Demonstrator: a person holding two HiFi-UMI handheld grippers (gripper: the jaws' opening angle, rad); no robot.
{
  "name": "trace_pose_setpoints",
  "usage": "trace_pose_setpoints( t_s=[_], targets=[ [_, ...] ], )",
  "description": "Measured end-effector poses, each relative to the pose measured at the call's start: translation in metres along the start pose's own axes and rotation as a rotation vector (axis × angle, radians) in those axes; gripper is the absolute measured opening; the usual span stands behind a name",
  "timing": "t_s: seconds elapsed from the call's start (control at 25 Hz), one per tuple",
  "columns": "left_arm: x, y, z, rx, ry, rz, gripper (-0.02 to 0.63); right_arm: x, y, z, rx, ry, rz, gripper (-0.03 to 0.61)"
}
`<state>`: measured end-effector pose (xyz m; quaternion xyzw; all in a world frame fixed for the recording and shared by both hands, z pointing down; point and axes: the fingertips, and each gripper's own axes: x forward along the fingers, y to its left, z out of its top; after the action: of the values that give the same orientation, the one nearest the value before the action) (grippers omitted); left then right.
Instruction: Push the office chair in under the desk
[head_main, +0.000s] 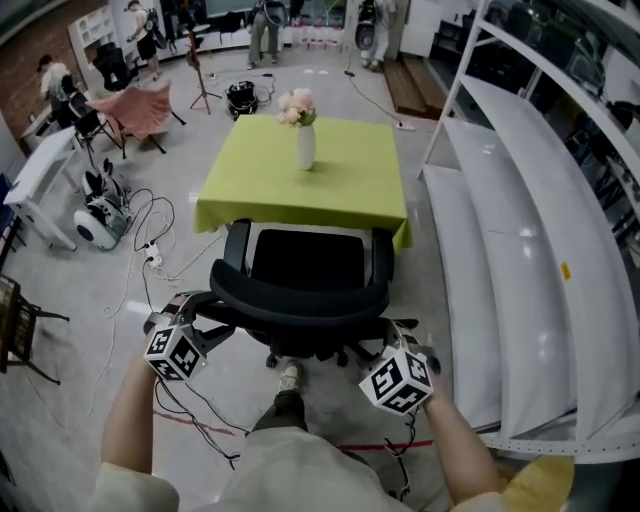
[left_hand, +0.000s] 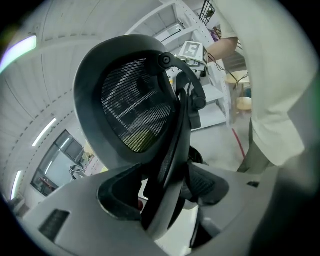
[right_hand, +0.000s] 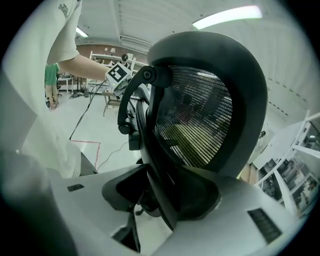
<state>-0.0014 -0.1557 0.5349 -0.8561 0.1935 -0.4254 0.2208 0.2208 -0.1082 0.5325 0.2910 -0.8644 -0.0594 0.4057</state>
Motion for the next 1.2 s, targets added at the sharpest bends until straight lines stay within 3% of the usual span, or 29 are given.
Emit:
trace_pose_setpoints(
  t_s=[0.52,0.8,1.2],
  targets=[
    [-0.001,0.017,-0.021,0.001,0.021,0.025,0.29,0.014,-0.001,0.017,-0.018,-0.029,0.021,0.161],
    [0.003,0.028,-0.024,0.025,0.009,0.1,0.29,0.027,-0.021,0.02,-0.021,-0.038,0.025,0.178],
    [0.023,0.08,-0.051,0.027,0.019,0.097,0.298,0.066,-0.058,0.042,-0.024,-0.038,-0.005,0.183]
  ],
)
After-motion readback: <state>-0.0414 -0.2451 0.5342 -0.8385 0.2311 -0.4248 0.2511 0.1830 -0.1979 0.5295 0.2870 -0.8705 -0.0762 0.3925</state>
